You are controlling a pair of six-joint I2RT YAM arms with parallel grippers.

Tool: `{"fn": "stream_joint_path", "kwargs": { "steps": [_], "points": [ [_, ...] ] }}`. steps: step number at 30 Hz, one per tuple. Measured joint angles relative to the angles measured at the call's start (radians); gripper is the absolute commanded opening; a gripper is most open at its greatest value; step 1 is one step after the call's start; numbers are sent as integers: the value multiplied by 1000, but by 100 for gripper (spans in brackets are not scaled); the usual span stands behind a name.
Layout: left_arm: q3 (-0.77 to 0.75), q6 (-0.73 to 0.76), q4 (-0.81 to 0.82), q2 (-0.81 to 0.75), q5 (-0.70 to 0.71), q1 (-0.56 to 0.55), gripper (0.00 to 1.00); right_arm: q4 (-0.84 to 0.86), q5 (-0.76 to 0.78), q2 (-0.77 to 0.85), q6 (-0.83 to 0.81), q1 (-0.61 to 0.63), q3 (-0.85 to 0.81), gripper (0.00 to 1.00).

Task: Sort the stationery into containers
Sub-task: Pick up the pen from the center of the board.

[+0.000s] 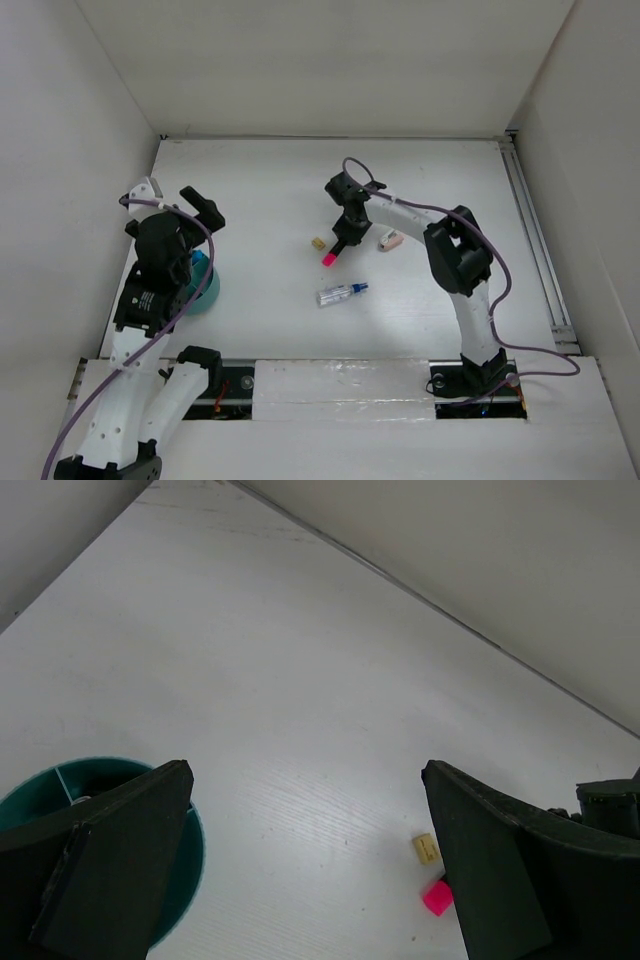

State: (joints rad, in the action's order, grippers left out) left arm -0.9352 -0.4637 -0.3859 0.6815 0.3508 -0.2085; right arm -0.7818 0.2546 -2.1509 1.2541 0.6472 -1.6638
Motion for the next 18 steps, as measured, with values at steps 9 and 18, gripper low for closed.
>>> {"fn": "stream_joint_path", "kwargs": {
  "steps": [9, 18],
  "points": [
    [0, 0, -1, -9, -8, 0, 100, -75, 8, -39, -5, 0, -68, 34],
    [0, 0, -1, -17, -12, 0, 100, -23, 8, -11, 6, 1, -13, 1]
  ]
}}
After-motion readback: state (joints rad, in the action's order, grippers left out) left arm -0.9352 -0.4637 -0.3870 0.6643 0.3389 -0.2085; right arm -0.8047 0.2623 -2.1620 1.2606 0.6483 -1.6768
